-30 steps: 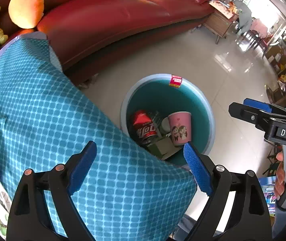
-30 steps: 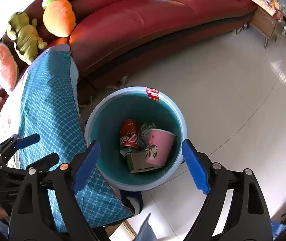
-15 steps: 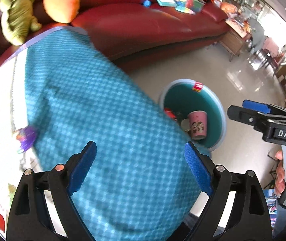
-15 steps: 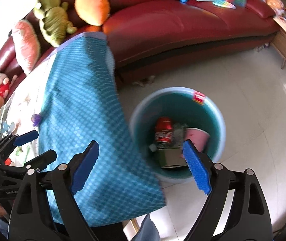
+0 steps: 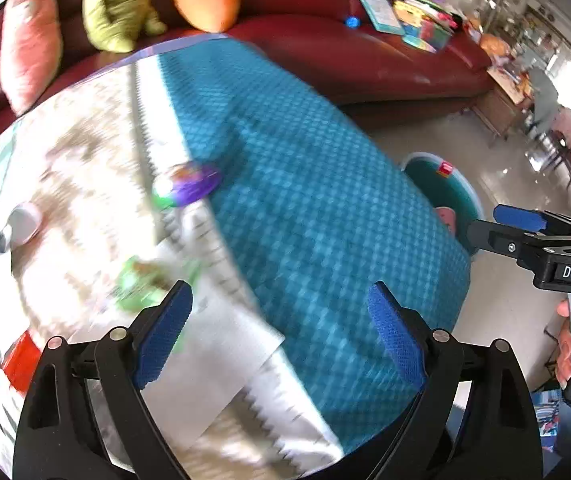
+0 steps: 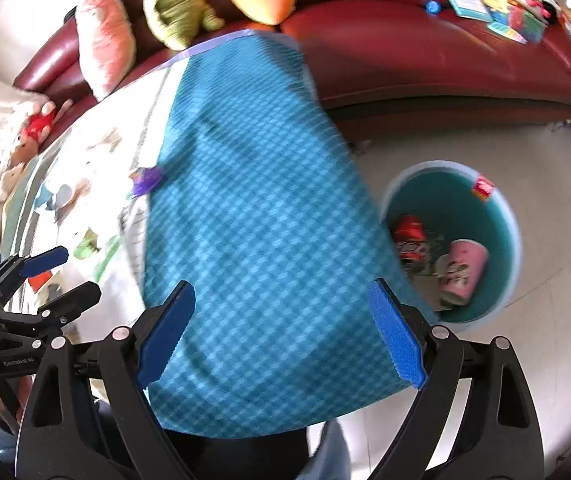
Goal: Collect trash
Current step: 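Move both open tools back over the table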
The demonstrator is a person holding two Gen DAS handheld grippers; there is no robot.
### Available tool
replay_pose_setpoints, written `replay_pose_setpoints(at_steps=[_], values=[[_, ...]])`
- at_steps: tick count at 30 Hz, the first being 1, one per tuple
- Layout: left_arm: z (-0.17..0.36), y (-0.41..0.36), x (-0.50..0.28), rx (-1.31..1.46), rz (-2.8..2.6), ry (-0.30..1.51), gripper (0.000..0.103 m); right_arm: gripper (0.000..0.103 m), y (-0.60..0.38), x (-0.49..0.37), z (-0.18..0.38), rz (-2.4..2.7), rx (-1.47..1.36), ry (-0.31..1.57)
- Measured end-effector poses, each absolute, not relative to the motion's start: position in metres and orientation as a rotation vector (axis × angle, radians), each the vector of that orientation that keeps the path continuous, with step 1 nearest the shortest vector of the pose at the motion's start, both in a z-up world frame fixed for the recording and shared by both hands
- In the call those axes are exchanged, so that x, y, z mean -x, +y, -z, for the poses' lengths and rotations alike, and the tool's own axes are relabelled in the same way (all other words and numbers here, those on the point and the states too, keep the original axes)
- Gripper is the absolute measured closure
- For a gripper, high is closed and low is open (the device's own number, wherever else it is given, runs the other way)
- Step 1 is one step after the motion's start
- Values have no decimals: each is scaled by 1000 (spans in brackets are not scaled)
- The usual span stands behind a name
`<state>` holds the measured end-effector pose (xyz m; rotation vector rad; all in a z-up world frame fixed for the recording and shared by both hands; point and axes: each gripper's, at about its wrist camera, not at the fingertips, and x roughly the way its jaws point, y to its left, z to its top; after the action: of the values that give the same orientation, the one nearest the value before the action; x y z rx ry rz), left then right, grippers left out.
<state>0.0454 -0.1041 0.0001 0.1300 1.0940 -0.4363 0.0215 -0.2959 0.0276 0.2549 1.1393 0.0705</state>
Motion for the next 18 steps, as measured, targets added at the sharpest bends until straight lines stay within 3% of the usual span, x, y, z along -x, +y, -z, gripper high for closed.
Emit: replay_pose_setpoints(at_steps=[18], values=[[16, 43, 18, 14, 156, 1116, 12, 19, -176, 3, -33, -297, -145, 1157]])
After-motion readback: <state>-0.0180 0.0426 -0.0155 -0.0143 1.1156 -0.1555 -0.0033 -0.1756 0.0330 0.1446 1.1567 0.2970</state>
